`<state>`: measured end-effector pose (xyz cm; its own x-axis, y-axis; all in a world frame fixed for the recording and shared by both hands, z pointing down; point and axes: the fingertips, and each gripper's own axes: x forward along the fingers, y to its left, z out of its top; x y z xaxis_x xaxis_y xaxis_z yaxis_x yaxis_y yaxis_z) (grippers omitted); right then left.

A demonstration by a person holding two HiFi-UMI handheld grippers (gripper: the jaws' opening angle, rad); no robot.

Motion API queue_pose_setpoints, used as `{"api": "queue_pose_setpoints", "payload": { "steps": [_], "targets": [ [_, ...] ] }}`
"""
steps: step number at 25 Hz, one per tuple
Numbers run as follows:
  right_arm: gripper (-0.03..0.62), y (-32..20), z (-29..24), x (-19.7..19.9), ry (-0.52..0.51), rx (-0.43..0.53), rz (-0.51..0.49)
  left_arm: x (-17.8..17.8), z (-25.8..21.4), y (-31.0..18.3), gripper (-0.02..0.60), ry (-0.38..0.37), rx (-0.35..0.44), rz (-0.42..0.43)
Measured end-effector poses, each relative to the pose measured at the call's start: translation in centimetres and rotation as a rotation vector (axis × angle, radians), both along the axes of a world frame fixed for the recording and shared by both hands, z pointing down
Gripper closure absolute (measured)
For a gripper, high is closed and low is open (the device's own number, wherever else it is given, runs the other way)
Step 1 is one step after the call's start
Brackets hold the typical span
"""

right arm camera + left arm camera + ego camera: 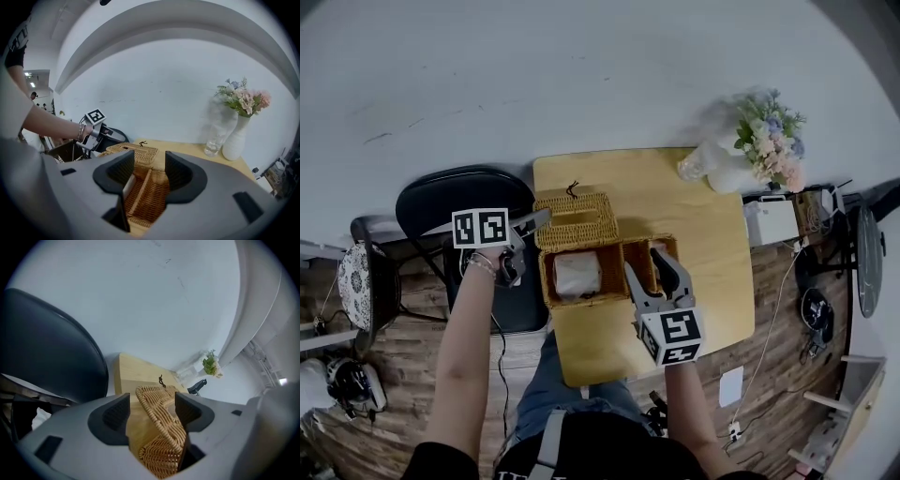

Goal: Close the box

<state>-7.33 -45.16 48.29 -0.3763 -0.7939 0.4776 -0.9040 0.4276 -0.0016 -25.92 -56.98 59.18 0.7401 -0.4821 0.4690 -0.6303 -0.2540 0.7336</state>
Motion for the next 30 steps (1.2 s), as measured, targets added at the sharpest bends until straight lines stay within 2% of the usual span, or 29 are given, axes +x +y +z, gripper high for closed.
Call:
{"api": "queue_pose_setpoints", "payload": {
  "steps": [8, 9, 13, 20, 30],
  "targets": [
    [0.387, 0.6, 0.7, 0.2, 0.011, -0.007, 0.031, 1.5, 1.5, -0.6, 0.335, 0.111, -0.085, 0.033],
    [0.387, 0.8, 0.8, 0.1, 0.016, -0.012, 0.034, 1.5, 1.5, -0.6, 0.353, 0.124, -0.086, 0.032],
    [0.388, 1.5, 1.0, 0.0, 0.045, -0.013, 0.038, 1.4, 1.2, -0.8, 0.364, 0.128, -0.054, 0.030],
    [0.388, 2.7, 0.6, 0.2, 0.051, 0.010, 0.044, 1.2, -0.7, -1.0, 0.371, 0.035, 0.062, 0.030],
    [0.390, 4.1, -2.2, 1.6, 0.042, 0.061, 0.028, 1.0, -5.8, 0.1, 0.373, -0.187, 0.316, 0.034]
  ]
}}
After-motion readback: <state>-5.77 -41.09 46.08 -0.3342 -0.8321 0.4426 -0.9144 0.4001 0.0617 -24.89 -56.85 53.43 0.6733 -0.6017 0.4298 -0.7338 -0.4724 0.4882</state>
